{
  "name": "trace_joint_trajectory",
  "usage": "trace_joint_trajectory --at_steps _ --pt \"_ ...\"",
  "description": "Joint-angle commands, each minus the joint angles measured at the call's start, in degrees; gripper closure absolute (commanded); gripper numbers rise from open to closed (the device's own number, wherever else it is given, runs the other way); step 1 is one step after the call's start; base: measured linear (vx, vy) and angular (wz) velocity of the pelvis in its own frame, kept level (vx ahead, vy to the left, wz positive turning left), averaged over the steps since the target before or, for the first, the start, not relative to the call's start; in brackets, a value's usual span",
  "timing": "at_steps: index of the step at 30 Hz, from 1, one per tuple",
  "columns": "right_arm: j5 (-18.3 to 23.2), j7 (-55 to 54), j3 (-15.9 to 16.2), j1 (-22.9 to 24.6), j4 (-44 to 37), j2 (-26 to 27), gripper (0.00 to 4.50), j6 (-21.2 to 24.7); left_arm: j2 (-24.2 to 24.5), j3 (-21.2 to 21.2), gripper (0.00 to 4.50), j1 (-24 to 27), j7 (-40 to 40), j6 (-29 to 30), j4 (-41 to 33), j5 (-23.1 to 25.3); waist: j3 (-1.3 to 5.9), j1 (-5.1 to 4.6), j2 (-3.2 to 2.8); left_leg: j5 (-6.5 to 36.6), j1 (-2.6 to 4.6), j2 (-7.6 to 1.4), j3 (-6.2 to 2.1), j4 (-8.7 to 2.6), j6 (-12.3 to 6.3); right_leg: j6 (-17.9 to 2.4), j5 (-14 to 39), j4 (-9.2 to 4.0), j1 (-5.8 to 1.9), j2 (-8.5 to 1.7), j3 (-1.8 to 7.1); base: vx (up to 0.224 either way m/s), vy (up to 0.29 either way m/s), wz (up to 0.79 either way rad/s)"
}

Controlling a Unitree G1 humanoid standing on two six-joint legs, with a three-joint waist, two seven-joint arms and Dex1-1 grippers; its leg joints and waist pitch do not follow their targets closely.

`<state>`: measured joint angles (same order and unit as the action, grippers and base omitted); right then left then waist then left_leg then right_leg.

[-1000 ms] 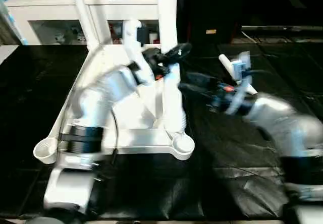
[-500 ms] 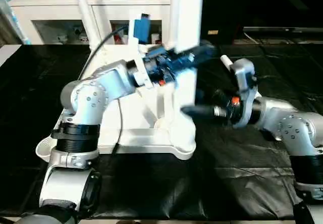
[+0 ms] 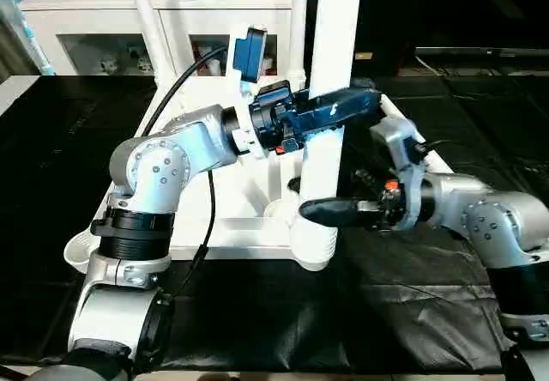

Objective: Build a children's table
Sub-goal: Pick table leg

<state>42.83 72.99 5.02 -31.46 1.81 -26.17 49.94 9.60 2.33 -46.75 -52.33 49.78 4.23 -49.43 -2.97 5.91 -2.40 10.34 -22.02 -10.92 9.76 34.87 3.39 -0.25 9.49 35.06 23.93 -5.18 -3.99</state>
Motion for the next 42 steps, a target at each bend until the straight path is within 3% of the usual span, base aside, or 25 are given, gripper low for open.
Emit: trace_joint_trajectory --at_steps 1,4,14,16,19,21,24,30,36,42 --pt "-0.4 0.35 0.59 -0.09 0.17 -0.38 2.07 -0.05 0.03 -0.22 2.65 -1.1 -0.65 -0.5 -0.68 -0.25 4.41 0.24 1.26 5.58 0.37 -1.15 0.0 -3.35 -2.57 -11.93 12.04 -3.82 -3.95 -2.34 1.93 0.0 0.0 0.0" --pt "-0.36 0.17 0.71 -0.05 0.09 -0.42 2.38 -0.07 -0.14 -0.13 2.65 -1.14 -0.41 -0.66 -0.51 -0.34 4.4 0.24 1.23 5.52 0.35 -1.13 0.0 -3.34 -2.71 -11.92 11.74 -3.79 -3.95 -2.28 1.93 0.0 0.0 0.0" --pt "-0.73 -1.98 -0.23 0.08 0.11 0.89 2.54 -1.26 -1.17 1.41 2.65 -1.17 2.14 -1.55 -0.31 -0.25 4.48 0.27 1.12 5.3 0.34 -1.14 -0.03 -3.27 -2.76 -12.33 10.94 -3.63 -4.01 -2.29 1.91 0.0 0.0 0.0" --pt "-1.23 -3.54 -0.84 -0.09 0.33 1.68 2.55 -2.2 -1.8 2.11 1.95 -1.15 3.89 -2.29 -0.26 0.05 4.45 0.22 1.21 5.58 0.3 -1.11 -0.01 -3.25 -2.62 -12.34 11.25 -3.77 -4.0 -2.37 1.88 0.0 0.0 0.0" --pt "-1.95 -5.36 -1.33 -0.2 0.39 2.46 2.56 -3.31 -2.22 2.51 1.95 -0.7 5.36 -2.84 -1.09 0.34 4.45 0.2 1.14 5.86 0.37 -1.19 -0.06 -3.31 -2.21 -11.95 11.96 -3.82 -3.95 -2.34 1.89 0.0 0.0 0.0" --pt "-2.96 -7.83 -1.79 -0.29 0.39 3.47 2.57 -4.68 -2.61 2.64 1.69 0.27 7.05 -3.62 -2.78 1.02 4.49 0.15 1.13 5.75 0.31 -1.24 -0.13 -3.36 -2.0 -11.85 11.53 -3.7 -3.96 -2.35 1.88 0.0 0.0 0.0" --pt "-6.08 -13.9 -2.58 -1.1 1.84 5.61 2.58 -7.6 -4.66 3.82 1.5 1.79 14.03 -6.11 -4.7 3.71 4.46 -0.03 1.16 5.53 0.32 -1.41 -0.13 -3.39 -1.67 -11.79 10.82 -3.67 -3.96 -2.4 1.97 0.0 0.0 0.0" --pt "-7.89 -17.24 -2.64 -1.43 2.24 7.09 2.58 -9.61 -7.01 4.11 1.5 3.03 22.56 -6.81 -7.43 6.47 4.43 -0.06 1.23 6.15 0.32 -1.2 -0.1 -3.4 -1.77 -10.3 12.71 -3.93 -3.89 -2.23 1.9 0.0 0.0 0.0" --pt "-9.75 -19.28 -1.7 -1.31 2.01 7.91 2.59 -11.36 -7.95 1.79 1.97 3.41 31.01 -7.86 -5.73 13.65 4.31 -0.13 1.38 6.61 0.26 -1.09 -0.06 -3.41 -1.8 -8.56 14.98 -4.33 -3.76 -2.23 1.89 0.0 0.0 0.0" --pt "-10.79 -20.48 -1.59 -1.15 1.81 8.34 2.59 -12.11 -8.46 2.08 2.32 2.95 32.68 -8.7 -5.26 14.01 4.38 -0.26 1.21 6.43 0.14 -1.01 -0.14 -3.39 -2.01 -9.1 13.29 -4.21 -3.8 -2.11 1.81 0.0 0.0 0.0"
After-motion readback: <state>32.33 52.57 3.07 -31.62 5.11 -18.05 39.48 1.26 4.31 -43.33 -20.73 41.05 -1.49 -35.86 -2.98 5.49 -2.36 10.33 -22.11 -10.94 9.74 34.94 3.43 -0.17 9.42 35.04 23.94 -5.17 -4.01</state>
